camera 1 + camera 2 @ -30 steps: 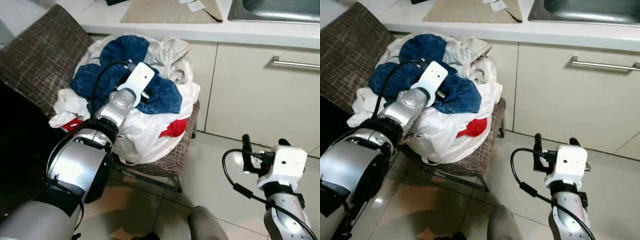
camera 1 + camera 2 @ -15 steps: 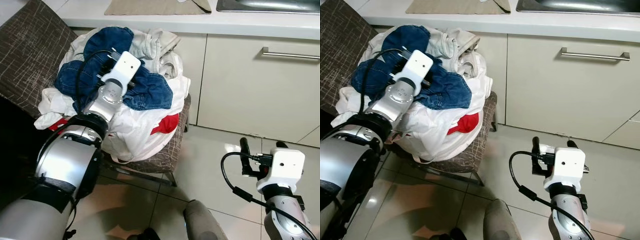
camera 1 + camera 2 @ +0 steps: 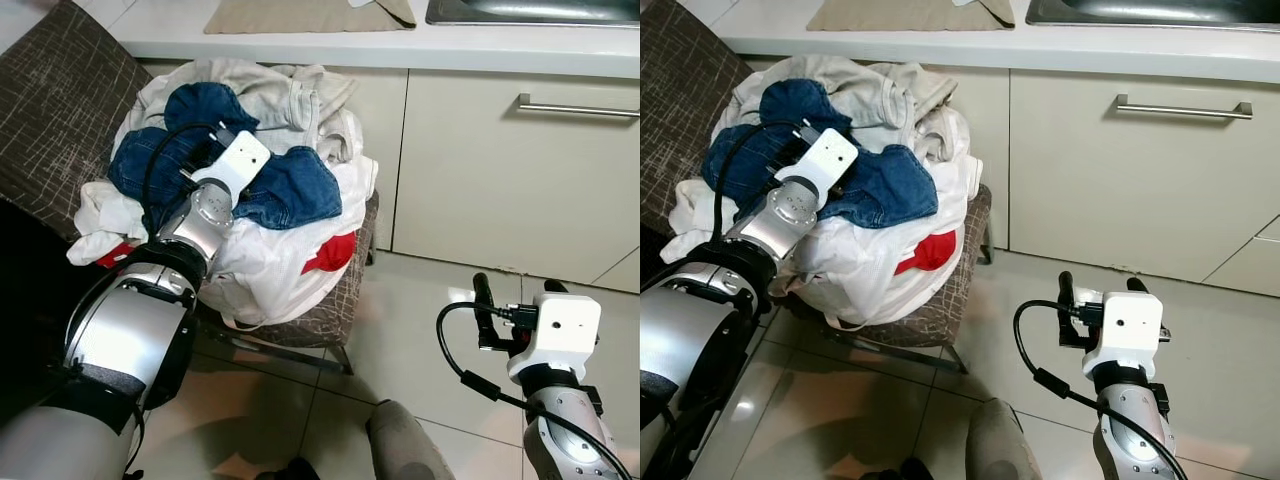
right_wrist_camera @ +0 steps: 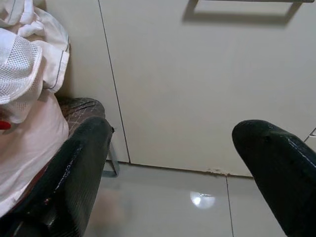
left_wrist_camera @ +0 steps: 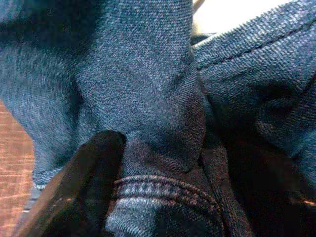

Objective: Clothes washing

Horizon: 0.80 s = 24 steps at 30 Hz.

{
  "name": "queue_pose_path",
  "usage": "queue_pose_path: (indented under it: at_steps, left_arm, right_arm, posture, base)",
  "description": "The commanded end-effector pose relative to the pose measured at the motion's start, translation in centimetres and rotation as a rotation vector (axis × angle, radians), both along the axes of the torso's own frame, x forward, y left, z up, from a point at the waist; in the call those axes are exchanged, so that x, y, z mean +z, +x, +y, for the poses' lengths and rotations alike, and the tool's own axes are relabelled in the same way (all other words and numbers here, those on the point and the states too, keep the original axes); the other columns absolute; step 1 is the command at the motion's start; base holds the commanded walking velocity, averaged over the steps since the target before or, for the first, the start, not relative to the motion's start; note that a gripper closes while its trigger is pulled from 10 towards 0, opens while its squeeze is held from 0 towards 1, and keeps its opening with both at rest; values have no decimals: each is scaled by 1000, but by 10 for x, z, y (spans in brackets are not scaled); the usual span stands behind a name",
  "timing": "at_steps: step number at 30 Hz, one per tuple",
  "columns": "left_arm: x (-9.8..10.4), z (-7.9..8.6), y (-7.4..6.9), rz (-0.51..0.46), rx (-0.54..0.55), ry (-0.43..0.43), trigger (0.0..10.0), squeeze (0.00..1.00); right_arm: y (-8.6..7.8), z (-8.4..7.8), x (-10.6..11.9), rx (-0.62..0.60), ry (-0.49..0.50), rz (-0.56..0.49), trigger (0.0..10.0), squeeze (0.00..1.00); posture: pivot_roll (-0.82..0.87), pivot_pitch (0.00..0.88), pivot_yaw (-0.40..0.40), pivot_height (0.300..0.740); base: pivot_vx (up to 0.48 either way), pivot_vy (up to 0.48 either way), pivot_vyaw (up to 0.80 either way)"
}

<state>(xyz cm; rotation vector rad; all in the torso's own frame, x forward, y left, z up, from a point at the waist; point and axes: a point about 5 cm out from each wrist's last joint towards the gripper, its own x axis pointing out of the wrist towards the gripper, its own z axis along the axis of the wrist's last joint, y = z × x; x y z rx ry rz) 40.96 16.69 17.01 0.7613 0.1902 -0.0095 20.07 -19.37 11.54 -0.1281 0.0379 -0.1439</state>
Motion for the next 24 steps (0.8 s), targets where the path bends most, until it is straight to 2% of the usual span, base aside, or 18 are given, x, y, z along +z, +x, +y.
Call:
queue_pose_path:
  at_steps: [1,5,6,7,8,11,13,14,17,19,23,24]
  left_arm:
    - [-28,3,-9,132,3,-38,0,0]
    - [-33,-3,-11,158,-19,-63,0,0]
    - [-33,-5,-11,157,-27,-89,0,0]
    - [-28,-13,-9,132,-52,-181,0,0]
    - [-28,-13,-9,132,-52,-181,0,0]
    - [-23,-23,-7,119,-97,-267,0,0]
    - [-23,-24,-7,122,-92,-294,0,0]
    - [-22,-26,-7,122,-88,-343,0,0]
    - [-22,-26,-6,121,-83,-363,0,0]
    - [-21,-26,-6,120,-76,-405,0,0]
    - [-20,-31,-6,122,-83,-542,0,0]
    - [-19,-31,-6,125,-78,-607,0,0]
  right_arm:
    - [-1,2,-6,3,4,33,10000,0]
    - [-1,1,-6,-1,6,34,10000,0]
    - [-1,2,-6,-1,7,33,10000,0]
    - [-1,2,-6,-1,10,30,10000,0]
    - [-1,2,-6,-1,10,30,10000,0]
    - [1,1,-5,-4,14,26,10000,0]
    - [1,1,-6,-5,15,27,10000,0]
    - [2,1,-6,-6,17,26,10000,0]
    - [3,1,-6,-6,17,26,10000,0]
    - [4,0,-6,-6,17,24,10000,0]
    - [6,0,-5,-6,20,21,10000,0]
    - [7,0,-6,-6,21,21,10000,0]
  posture:
    - [-561,185,187,732]
    - [-561,189,188,732]
    - [-562,190,189,732]
    - [-563,189,189,732]
    - [-563,189,189,732]
    - [-560,186,188,732]
    - [-560,186,188,732]
    - [-559,185,187,732]
    - [-558,184,187,732]
    - [-556,181,187,732]
    - [-553,177,187,732]
    - [-552,174,187,732]
  base:
    - [0,0,0]
    - [0,0,0]
    - [0,0,0]
    - [0,0,0]
    - [0,0,0]
    - [0,0,0]
    - [0,0,0]
    - [0,0,0]
    - [0,0,0]
    - [0,0,0]
    - [0,0,0]
    - [0,0,0]
